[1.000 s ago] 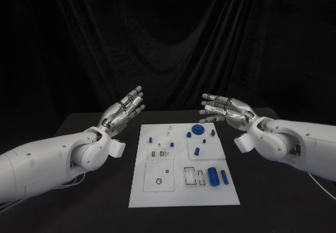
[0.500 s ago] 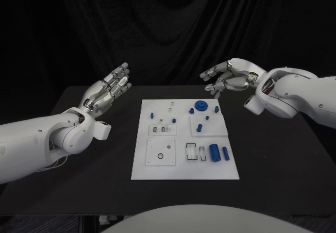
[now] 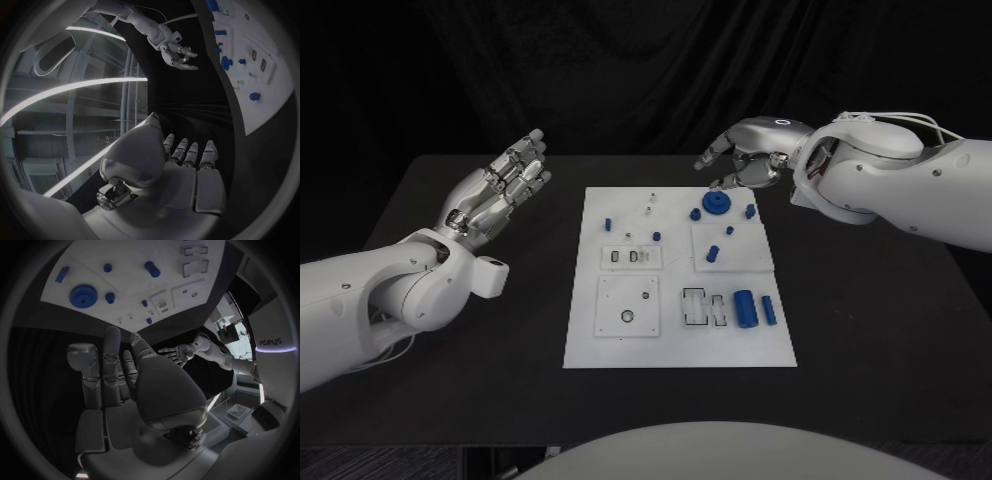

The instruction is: Assemble the parts on the task board

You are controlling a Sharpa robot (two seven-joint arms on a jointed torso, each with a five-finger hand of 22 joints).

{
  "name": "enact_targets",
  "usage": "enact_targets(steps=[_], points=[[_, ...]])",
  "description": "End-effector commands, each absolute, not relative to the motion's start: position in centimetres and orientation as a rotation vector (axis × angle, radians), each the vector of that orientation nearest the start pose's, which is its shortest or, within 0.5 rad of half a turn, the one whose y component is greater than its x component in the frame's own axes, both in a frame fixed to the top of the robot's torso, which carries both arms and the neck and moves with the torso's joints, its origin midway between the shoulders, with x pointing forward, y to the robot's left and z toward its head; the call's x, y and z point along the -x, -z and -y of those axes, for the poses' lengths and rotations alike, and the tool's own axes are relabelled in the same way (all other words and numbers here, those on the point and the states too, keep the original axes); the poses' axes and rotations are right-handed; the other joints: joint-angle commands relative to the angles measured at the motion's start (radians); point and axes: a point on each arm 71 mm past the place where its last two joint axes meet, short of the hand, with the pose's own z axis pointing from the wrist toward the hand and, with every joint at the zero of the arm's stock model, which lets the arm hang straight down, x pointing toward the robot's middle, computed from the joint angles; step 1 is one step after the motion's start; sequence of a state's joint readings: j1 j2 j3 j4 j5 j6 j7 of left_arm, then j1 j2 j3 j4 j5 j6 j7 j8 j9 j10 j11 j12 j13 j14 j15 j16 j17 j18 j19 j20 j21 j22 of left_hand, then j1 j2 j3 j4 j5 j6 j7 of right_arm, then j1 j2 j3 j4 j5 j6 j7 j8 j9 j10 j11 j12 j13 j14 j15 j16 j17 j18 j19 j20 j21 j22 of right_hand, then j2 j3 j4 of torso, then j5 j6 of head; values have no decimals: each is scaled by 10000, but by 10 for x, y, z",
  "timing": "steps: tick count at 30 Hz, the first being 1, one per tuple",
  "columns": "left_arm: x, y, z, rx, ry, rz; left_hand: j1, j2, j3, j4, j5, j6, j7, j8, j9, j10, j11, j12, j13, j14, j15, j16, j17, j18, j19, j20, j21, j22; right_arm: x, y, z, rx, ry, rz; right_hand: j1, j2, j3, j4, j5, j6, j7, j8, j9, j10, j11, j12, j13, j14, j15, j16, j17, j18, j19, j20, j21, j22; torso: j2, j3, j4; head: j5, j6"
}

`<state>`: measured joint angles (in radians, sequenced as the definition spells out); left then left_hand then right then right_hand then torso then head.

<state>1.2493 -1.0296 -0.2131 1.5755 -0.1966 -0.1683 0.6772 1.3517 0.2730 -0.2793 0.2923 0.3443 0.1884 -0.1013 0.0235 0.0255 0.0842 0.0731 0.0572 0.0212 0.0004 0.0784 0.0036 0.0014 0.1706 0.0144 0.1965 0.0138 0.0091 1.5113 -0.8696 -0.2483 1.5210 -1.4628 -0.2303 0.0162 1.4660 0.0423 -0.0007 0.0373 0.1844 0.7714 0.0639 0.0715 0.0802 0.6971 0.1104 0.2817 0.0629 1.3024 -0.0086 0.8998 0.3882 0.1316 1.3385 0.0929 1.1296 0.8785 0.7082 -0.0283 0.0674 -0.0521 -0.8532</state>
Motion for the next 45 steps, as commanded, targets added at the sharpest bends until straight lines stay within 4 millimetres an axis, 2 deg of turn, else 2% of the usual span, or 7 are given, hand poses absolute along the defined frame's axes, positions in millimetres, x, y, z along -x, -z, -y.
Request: enact_targets(steps=[1,14,30,32,34,36,45], points=[[-447,173,-277,6254,17038,-11987,104,16,15,-3,58,94,11,42,17,27,52,68,14,-4,-65,-36,-14,94,-4,-90,-10,-12,-506,108,210,5283,-4284,-15383,-36,-178,223,50,-56,72,-40,-32,-7,173,0,-210,10,263,-17,795,910,-185,152,6,752,992,332,-62,147,-80,163],[-445,165,-277,6088,17110,-11758,152,33,-11,-1,110,200,72,50,25,46,43,101,17,-4,-183,-36,-14,77,-74,-274,-70,-47,-511,105,198,6119,-3439,-15267,-262,-645,608,322,-404,213,-175,-26,11,923,-111,-624,25,1395,-112,3473,4989,-560,810,-48,2464,3479,698,-114,224,-227,555],[-442,163,-273,6061,17257,-11749,186,32,-19,-1,163,235,117,53,28,45,53,108,16,-4,-198,-36,-14,59,-101,-317,-94,-62,-508,111,198,6425,-2885,-16150,-471,-1085,798,702,-648,289,-213,-4,31,1216,-102,-793,38,1490,-108,3785,5523,-624,916,-51,2730,3906,922,-264,330,-324,716],[-442,163,-273,6063,17270,-11758,186,32,-19,-1,163,235,117,53,28,45,53,108,16,-4,-198,-36,-14,59,-101,-317,-94,-62,-508,112,198,6451,-2862,-16212,-438,-1098,870,734,-560,360,-199,20,48,1311,-104,-793,46,1489,-105,3788,5538,-628,919,-45,2747,3940,939,-281,350,-346,704],[-443,163,-273,6063,17306,-11779,189,37,-19,0,172,233,126,52,27,37,61,104,14,-4,-191,-36,-14,57,-101,-316,-94,-62,-508,113,198,6503,-2808,-16339,-192,-1060,1098,610,362,828,-101,205,187,1574,-111,-806,58,1518,-129,3776,5543,-596,837,-54,2675,3836,945,-285,361,-379,681],[-443,163,-272,6055,17334,-11789,191,46,-17,3,177,238,143,51,27,30,74,100,12,-4,-177,-36,-14,53,-100,-311,-94,-61,-509,114,199,6542,-2745,-16453,-132,-1061,1207,543,681,986,-118,239,259,1802,-132,-792,74,1570,-146,3768,5562,-569,791,-83,2610,3747,945,-284,360,-399,690],[-446,164,-272,6072,17407,-11893,216,84,-6,4,288,385,300,71,45,18,147,101,10,-4,-102,-36,-14,42,-90,-240,-84,-54,-515,117,196,6699,-2682,-16176,-113,-1149,1680,410,1461,1267,-88,202,454,2319,-152,-902,82,1590,-156,3595,5447,-551,758,-95,2515,3696,967,-289,350,-416,650]])
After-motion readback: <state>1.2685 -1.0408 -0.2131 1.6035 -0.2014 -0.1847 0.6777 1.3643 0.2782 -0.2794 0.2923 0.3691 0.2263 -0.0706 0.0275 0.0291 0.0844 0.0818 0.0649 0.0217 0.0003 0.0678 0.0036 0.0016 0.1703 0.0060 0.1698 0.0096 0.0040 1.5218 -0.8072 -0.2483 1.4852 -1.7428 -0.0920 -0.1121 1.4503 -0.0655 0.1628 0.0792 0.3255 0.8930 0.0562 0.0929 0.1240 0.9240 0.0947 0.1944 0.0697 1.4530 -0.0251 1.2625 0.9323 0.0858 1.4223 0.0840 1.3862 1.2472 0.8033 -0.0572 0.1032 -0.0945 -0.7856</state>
